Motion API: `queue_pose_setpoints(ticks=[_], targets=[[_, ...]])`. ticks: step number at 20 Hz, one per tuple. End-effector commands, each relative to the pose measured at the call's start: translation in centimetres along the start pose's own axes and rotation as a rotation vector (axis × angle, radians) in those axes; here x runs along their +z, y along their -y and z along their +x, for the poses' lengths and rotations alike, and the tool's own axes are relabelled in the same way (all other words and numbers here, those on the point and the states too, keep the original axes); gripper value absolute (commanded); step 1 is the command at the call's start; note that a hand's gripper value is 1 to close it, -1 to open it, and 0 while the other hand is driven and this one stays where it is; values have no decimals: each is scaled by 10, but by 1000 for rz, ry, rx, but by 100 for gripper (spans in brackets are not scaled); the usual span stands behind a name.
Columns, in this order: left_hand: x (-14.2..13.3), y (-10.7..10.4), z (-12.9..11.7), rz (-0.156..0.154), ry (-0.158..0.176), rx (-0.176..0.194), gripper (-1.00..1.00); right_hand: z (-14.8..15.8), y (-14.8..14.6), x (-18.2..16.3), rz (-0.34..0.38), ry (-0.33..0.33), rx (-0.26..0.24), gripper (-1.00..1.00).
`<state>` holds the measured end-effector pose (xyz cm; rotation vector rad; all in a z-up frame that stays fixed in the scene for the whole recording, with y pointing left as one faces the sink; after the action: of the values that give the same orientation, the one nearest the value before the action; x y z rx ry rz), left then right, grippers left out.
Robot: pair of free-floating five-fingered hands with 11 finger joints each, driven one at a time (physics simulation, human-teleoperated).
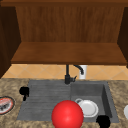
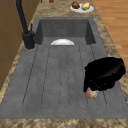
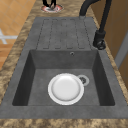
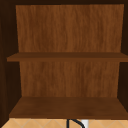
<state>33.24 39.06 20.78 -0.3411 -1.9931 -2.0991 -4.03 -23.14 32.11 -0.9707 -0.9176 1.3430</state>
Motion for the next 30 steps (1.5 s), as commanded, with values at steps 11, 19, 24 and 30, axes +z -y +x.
queue_pose_setpoints(ticks=[11,19,24,30], targets=[[110,40,11,27,10,1,100,0,0,0,0,0,0,0],[173,79,11,60,24,21,100,0,0,0,0,0,0,0],[200,101,-8,86,37,59,100,0,0,0,0,0,0,0],[216,107,-15,173,92,80,100,0,0,0,0,0,0,0]])
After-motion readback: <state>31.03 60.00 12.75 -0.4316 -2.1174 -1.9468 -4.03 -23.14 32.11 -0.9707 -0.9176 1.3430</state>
